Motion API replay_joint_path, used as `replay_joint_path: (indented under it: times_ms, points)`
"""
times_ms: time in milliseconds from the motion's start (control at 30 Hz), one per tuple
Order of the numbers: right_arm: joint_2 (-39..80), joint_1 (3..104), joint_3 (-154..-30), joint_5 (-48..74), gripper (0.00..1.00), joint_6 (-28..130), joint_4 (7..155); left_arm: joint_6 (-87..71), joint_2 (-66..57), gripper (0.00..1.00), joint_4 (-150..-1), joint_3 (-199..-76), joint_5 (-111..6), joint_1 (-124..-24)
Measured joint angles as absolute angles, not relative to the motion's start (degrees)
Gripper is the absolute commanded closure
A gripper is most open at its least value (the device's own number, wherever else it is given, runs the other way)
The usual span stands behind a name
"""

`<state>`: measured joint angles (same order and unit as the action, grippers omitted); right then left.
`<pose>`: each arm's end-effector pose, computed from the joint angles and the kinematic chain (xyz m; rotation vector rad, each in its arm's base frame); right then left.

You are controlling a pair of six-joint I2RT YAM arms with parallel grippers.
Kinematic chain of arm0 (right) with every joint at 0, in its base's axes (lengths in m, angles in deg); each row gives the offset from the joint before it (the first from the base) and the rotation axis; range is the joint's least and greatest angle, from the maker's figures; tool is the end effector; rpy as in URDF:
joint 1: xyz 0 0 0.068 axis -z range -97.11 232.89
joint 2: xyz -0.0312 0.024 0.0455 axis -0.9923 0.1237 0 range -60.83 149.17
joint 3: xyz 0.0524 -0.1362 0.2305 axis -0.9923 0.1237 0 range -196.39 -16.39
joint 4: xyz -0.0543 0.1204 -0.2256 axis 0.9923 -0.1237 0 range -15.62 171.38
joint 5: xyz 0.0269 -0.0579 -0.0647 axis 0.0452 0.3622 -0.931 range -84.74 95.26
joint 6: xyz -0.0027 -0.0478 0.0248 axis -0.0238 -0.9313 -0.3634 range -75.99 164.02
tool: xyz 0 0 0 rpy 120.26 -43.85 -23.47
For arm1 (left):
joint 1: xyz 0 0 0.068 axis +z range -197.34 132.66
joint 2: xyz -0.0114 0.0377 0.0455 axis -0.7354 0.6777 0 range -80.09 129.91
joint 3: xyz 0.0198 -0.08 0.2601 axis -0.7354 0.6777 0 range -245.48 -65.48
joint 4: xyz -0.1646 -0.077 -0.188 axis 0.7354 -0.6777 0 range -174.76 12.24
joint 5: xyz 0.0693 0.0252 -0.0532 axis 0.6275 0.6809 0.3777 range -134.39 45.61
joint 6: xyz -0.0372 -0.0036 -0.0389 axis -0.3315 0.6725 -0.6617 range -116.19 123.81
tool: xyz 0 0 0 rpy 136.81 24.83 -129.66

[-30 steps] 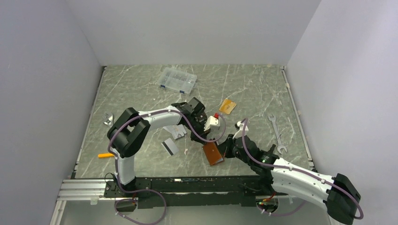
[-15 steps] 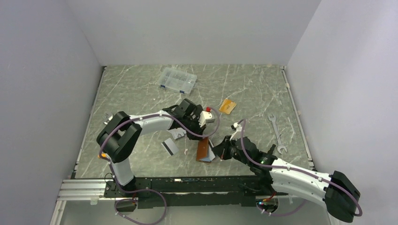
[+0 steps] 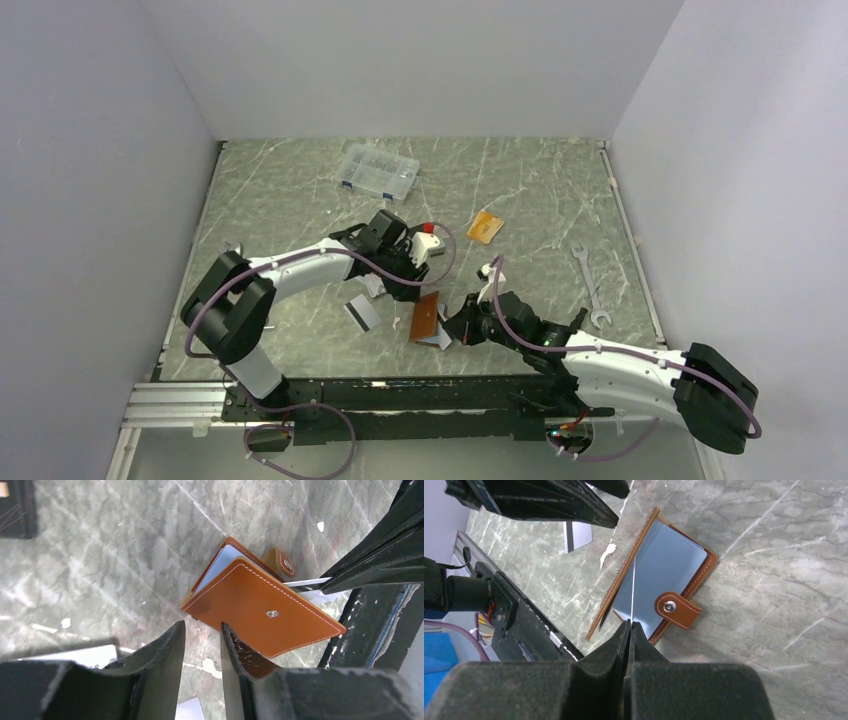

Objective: Put the credit cards into the card holder
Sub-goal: Open the card holder at the center of the board.

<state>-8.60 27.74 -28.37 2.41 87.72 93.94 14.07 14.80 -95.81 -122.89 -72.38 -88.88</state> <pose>0.1048 0.1476 0.1588 -0.1877 2.2056 0.9807 0.2384 -0.2334 0.1882 1.3016 2.2255 -0.8320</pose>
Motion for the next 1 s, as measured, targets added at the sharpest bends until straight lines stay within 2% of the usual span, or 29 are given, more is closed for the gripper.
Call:
replay_joint_path:
  times_ms: [100,400,433,500,767,1000]
  points:
    - [-8.12,27.17,-28.83,2.36,1.0,87.5,94.53,13.55,12.76,0.56,-99.04,-124.0,-71.48,-87.89]
    - [-8.05,25.97,-30.25,2.1,1.0,86.84,94.75,4.65,11.43,0.5,-104.68,-127.3,-75.52,-87.5]
    - [-7.68,25.6,-30.76,1.99,1.0,86.69,94.77,3.58,11.78,0.33,-105.07,-127.33,-76.16,-87.56]
    - [-6.61,24.7,-31.78,1.51,1.0,86.45,94.81,2.05,12.72,0.29,-105.58,-127.33,-77.12,-87.78]
    - [-2.48,22.03,-33.56,0.7,1.0,86.3,94.97,-1.95,13.84,0.27,-107.39,-127.35,-79.07,-88.13]
    - [-1.52,21.22,-34.45,0.11,1.0,86.19,94.99,-0.81,13.81,0.4,-108.94,-127.33,-78.65,-88.99]
